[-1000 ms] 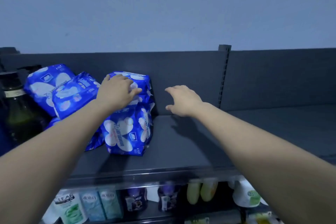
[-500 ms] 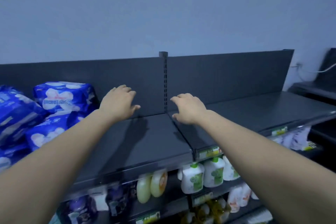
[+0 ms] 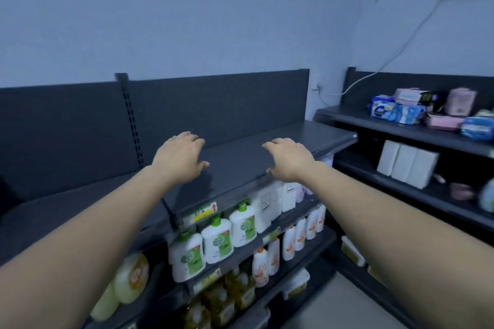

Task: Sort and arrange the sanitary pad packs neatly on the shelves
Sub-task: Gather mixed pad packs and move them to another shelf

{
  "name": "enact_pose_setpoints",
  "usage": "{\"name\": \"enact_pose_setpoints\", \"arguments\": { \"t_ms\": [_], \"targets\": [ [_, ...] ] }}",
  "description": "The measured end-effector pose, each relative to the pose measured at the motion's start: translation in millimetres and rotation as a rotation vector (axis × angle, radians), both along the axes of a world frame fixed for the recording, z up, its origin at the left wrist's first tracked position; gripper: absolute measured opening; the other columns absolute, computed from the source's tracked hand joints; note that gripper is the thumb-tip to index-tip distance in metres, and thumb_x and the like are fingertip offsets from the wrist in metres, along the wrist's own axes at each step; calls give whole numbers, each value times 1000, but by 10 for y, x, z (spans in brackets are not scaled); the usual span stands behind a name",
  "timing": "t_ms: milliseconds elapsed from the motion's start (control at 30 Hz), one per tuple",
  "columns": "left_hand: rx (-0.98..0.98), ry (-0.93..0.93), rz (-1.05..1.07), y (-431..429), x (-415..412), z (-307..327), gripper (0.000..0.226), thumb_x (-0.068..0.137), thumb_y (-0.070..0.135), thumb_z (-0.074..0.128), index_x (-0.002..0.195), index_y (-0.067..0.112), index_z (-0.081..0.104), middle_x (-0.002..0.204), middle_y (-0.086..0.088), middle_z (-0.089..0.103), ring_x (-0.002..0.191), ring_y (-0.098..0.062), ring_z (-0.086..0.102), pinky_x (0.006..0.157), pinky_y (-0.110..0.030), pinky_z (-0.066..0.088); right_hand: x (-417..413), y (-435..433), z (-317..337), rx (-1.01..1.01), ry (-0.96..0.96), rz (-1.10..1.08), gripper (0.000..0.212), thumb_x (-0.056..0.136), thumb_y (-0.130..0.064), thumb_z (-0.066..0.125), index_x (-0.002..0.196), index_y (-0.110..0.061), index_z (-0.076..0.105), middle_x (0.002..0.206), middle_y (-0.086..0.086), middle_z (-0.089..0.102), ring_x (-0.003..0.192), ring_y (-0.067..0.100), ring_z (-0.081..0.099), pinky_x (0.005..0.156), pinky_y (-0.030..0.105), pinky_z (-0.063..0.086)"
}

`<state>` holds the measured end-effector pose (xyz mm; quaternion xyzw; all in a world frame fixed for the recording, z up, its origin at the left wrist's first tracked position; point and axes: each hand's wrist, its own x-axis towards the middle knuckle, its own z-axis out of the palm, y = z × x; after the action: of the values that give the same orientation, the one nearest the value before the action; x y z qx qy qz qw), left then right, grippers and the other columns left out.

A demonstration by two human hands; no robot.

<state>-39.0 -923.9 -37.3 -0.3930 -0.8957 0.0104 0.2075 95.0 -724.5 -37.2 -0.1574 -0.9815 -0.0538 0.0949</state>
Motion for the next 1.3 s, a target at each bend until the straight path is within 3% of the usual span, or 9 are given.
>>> {"name": "enact_pose_setpoints", "arguments": {
  "t_ms": [267,600,1000,1300],
  "targets": [
    [23,-17,-189,1069,456,-87,53,92,45,54,134,12,48,141,-3,47,136,-21,35,106,-37,34,872,871,-58,6,-6,-218,53,86,-30,61,135,-17,44,133,10,48,125,30,42,96,38,40],
    [18,-44,-401,2195,749,-62,51,91,45,55,128,11,51,132,-3,53,128,-21,41,100,-36,40,1535,1623,-72,-12,-19,-427,59,85,-38,65,136,-18,43,136,10,47,127,30,43,100,39,42],
    [37,-77,-568,3571,698,94,53,92,44,55,133,11,48,136,-4,49,130,-22,40,102,-37,40,1688,2624,88,26,-45,-607,62,89,-39,59,144,-19,37,145,10,40,133,30,37,103,41,38],
    [44,-69,-665,4509,400,226,54,92,42,57,136,12,47,139,-4,47,132,-22,39,104,-38,39,1418,3389,146,23,-4,-707,58,89,-35,60,141,-19,39,138,10,45,129,30,39,102,40,39]
  ]
}}
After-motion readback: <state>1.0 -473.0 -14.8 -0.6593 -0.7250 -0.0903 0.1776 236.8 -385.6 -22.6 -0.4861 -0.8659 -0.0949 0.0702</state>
